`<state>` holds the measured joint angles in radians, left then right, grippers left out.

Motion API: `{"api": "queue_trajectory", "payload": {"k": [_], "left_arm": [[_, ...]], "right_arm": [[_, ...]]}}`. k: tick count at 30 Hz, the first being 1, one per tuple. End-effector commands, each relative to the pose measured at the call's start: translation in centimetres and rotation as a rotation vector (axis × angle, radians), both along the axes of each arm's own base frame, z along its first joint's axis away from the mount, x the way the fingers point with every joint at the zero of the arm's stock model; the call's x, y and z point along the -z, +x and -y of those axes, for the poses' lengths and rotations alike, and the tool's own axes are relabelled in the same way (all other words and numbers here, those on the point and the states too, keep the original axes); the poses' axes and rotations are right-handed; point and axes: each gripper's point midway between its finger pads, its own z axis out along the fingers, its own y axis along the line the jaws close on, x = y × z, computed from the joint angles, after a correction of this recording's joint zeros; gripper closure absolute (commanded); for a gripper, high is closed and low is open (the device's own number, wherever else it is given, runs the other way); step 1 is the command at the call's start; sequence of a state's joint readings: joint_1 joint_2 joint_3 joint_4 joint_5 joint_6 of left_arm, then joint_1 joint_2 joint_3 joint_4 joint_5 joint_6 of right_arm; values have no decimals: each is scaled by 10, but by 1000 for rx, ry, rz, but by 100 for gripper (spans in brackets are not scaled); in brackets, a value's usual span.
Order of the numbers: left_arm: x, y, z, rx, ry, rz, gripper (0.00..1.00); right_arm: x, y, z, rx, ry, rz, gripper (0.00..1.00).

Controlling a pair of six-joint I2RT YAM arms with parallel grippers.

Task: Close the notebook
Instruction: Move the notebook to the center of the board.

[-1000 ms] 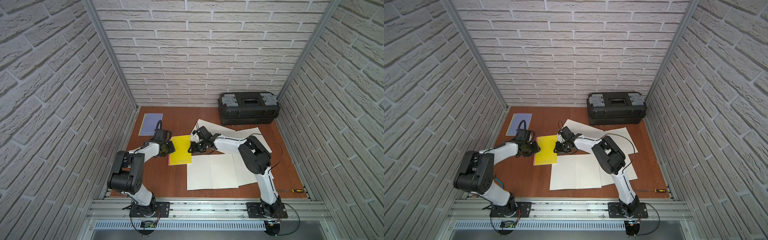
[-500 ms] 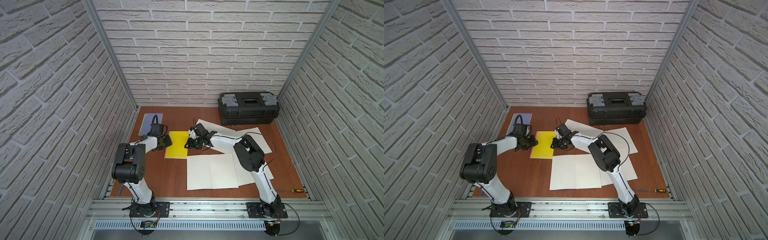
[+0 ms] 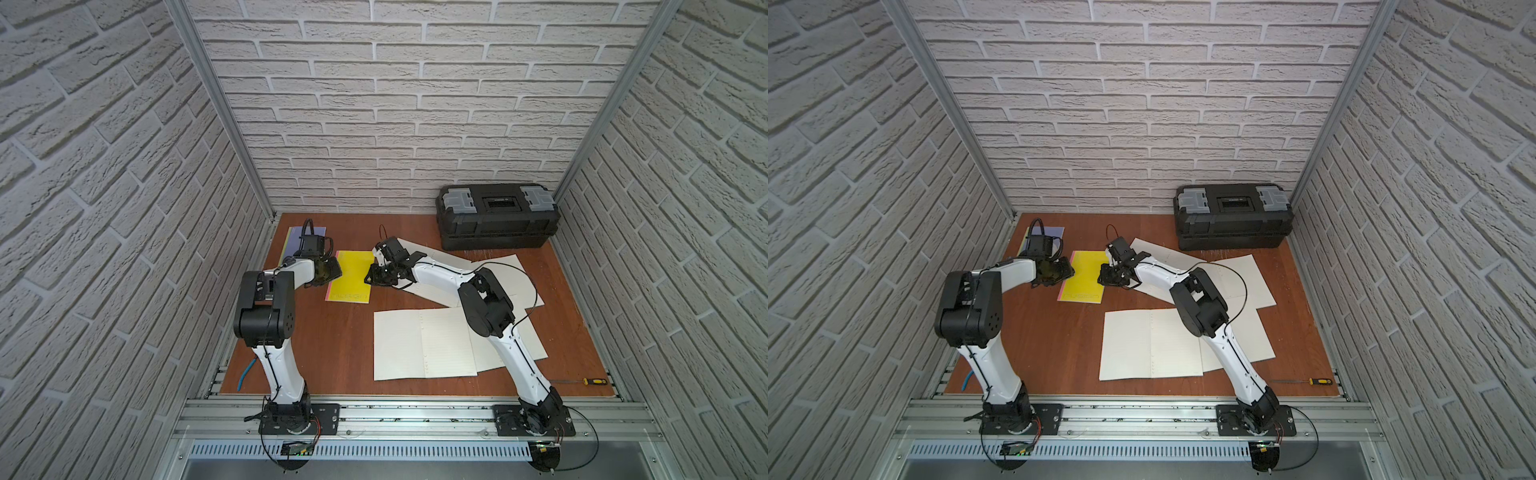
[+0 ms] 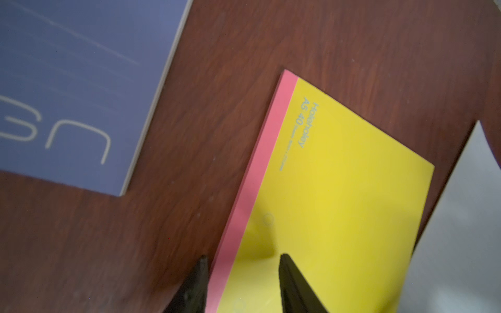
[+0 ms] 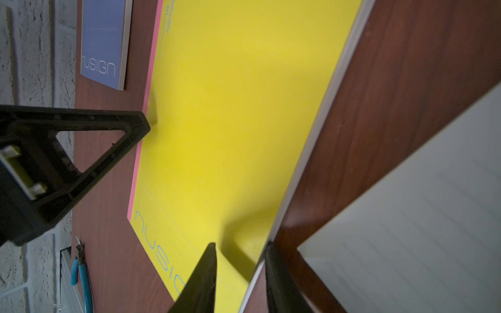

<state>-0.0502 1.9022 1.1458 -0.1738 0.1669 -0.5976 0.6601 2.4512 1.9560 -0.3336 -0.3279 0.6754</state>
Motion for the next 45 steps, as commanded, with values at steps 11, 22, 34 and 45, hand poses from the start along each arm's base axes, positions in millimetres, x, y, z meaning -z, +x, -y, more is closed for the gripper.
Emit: {"api": "queue_trajectory", "payload": {"k": [11,22,34,45], "left_arm": [[-2,-14,10,47,-16,-67,52],[-21,-48,-9,0,70,-73,51],[-11,-81,-8,-7,61,-99,55],[-1,-85,-5,0,41,-108,56]], "right_arm": [[-49,29,-4,-52,54,168,59],[-56,-2,15,-54,35,153,58],[-32,-33,4,-85,21,106,60],[-24,-38,0,-88,13,92,61]]}}
